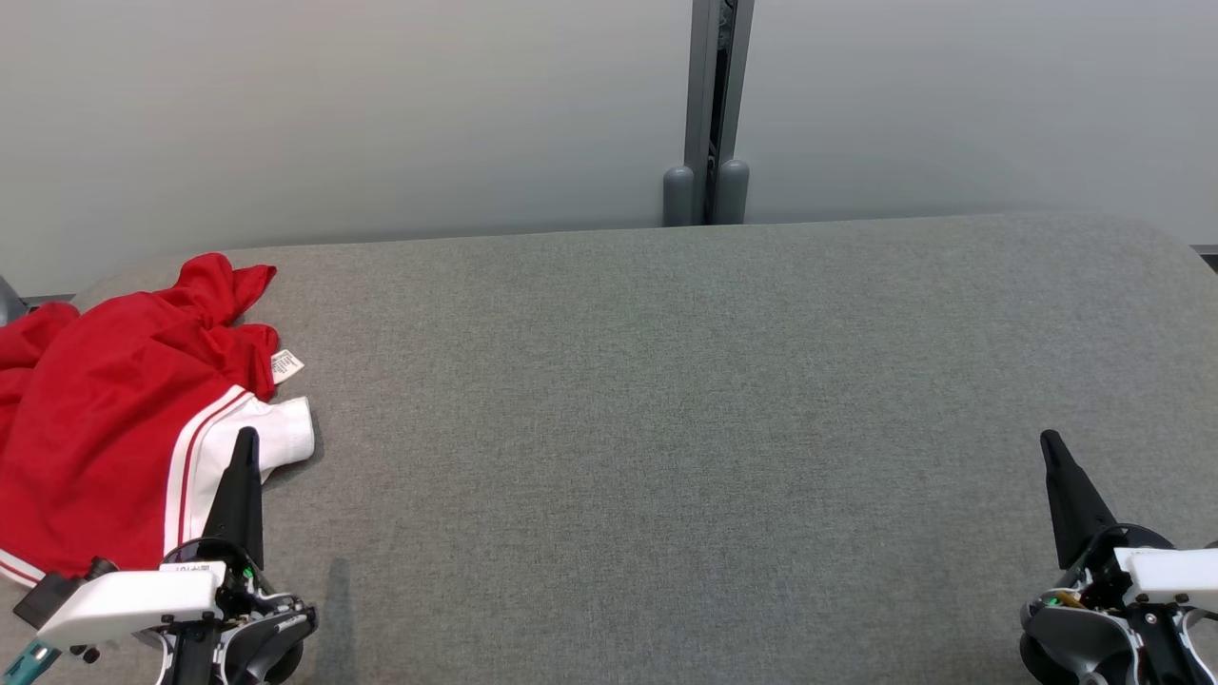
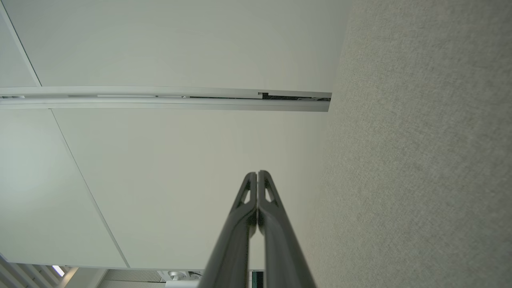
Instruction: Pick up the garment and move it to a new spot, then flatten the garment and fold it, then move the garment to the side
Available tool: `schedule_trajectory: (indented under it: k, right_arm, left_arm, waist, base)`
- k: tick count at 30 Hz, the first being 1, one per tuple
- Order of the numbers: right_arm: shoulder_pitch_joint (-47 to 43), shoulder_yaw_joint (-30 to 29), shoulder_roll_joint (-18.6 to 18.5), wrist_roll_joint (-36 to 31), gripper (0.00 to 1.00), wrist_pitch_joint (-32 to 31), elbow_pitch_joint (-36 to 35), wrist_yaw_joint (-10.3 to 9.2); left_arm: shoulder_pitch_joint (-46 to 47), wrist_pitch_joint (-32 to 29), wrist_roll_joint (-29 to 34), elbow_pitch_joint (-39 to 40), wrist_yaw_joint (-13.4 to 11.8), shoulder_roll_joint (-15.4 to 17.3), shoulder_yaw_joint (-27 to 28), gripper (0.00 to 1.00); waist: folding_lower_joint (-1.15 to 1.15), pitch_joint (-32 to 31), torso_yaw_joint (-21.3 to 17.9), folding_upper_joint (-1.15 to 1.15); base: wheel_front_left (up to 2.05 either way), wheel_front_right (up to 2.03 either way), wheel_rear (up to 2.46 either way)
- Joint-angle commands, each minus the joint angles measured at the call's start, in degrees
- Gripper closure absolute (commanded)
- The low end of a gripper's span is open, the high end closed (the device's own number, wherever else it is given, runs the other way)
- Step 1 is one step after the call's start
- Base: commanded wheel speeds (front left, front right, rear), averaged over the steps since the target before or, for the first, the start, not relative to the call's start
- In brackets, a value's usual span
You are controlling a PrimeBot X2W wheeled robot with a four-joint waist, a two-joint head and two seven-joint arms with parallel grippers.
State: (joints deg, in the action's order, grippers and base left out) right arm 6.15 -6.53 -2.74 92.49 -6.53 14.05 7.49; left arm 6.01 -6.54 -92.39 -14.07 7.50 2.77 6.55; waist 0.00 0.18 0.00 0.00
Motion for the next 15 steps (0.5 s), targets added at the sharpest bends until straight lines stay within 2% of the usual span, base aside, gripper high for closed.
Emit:
schedule_trajectory:
  k: [1,4,5,9,15]
  right_arm:
    - [0.29,0.01,-0.24,-0.17,1.0,-0.08,0.12,0.0]
    - [0.29,0.01,-0.24,-0.17,1.0,-0.08,0.12,0.0]
    - [-0.08,-0.01,0.04,0.0,0.0,0.0,0.12,0.0]
    - [-1.92,0.15,0.87,-0.04,0.0,0.1,1.76,-0.02]
    - [-1.86,1.49,0.77,-0.76,0.0,1.76,-0.1,-0.02]
  left_arm:
    - [0.52,-0.13,-0.04,0.02,0.17,0.13,0.14,1.0]
    - [0.52,-0.13,-0.04,0.02,0.17,0.13,0.14,1.0]
    - [-0.07,0.01,0.0,-0.15,0.0,-0.02,-0.03,0.0]
    - [-2.12,0.15,0.03,-1.94,-0.03,-0.68,-0.32,0.0]
    - [-1.75,1.95,0.45,-1.19,-0.09,-0.59,-1.64,0.0]
  waist:
    - [0.0,0.0,0.0,0.0]
    - [0.0,0.0,0.0,0.0]
    - [0.0,0.0,0.0,0.0]
    - [0.0,0.0,0.0,0.0]
    - [0.0,0.01,0.01,0.0]
  base:
    - [0.0,0.0,0.0]
    - [0.0,0.0,0.0]
    - [0.0,0.0,0.0]
    - [0.0,0.0,0.0]
    - [0.0,0.0,0.0]
